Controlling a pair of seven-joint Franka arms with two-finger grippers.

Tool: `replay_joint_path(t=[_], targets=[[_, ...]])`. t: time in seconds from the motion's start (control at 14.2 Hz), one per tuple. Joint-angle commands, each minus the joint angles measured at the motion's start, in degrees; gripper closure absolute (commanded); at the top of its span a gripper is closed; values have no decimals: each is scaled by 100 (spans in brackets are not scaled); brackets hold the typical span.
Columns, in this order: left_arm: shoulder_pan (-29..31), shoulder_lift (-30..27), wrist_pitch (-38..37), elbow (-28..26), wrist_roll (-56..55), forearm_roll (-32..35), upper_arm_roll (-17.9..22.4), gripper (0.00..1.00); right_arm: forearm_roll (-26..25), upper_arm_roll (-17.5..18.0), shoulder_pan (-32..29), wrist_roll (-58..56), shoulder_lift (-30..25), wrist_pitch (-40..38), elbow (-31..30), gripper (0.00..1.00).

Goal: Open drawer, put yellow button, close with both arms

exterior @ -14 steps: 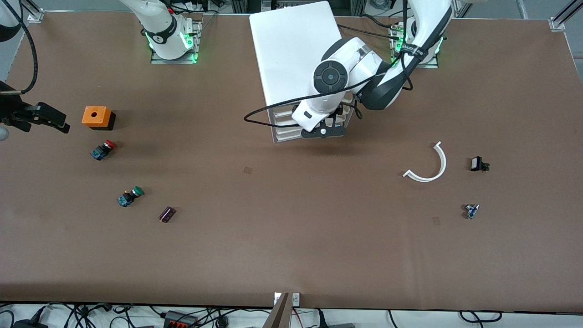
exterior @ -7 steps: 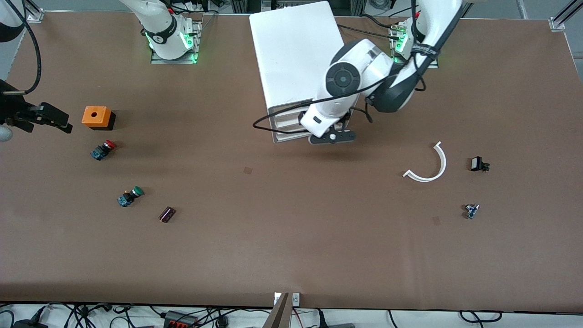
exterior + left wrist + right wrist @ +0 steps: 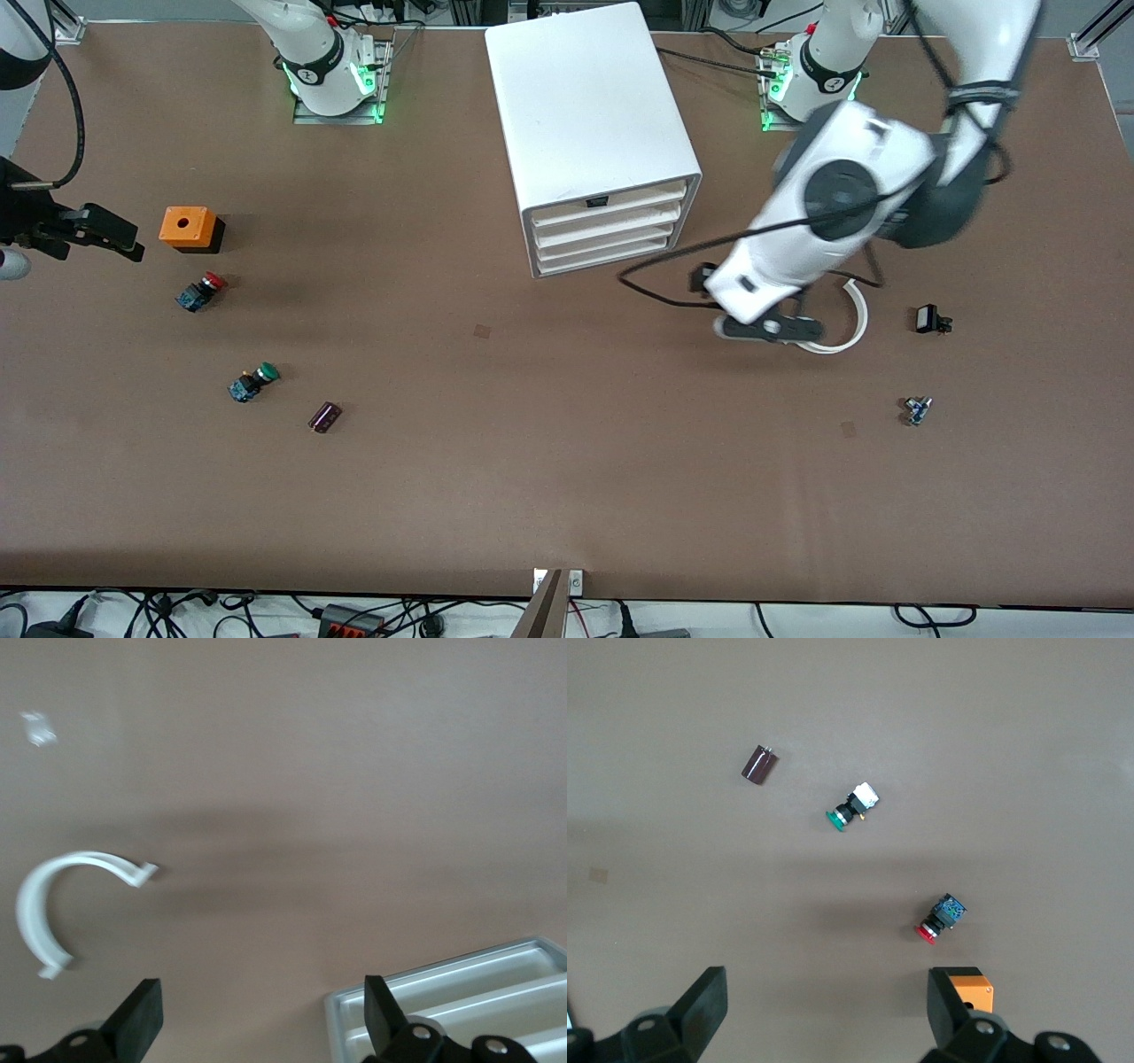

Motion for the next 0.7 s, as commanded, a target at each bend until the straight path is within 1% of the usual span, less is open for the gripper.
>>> replay_joint_path(t=[0.0,0.07,0.14,0.28,0.35,0.42,0.49,0.56,0.63], targets=[[519,-23,-730,642,956,102,-97,0,-49,0,5,29,-30,-42,-21,0],[643,-58,-941,809,1238,102,-54,0,-40,0,5,29,-30,-51,-21,0],[662,-197,-1013,846,1545,76,51,0,-40,0,5,20,-39,-51,-21,0],[583,-575,-1013,750,2108,-20,699,0,-49,0,14,-15,-57,-69,-12,0],[435,-777,-1005,619,2319,-117,981,0,-49,0,14,-32,-57,-69,-4,0],[199,-1005,-987,435,2469,-222,1375,0,-49,0,23,-50,-57,-69,-12,0],[-73,-1277,-978,155,2584,-406,1858,0,-58,9,23,-59,-74,-69,-4,0],[-215,-1541,-909,-179,2742,-626,2211,0,-58,9,23,-59,-74,-69,-12,0],[-313,-1804,-708,-530,2900,-671,2397,0,-67,18,32,-59,-83,-103,-12,0]])
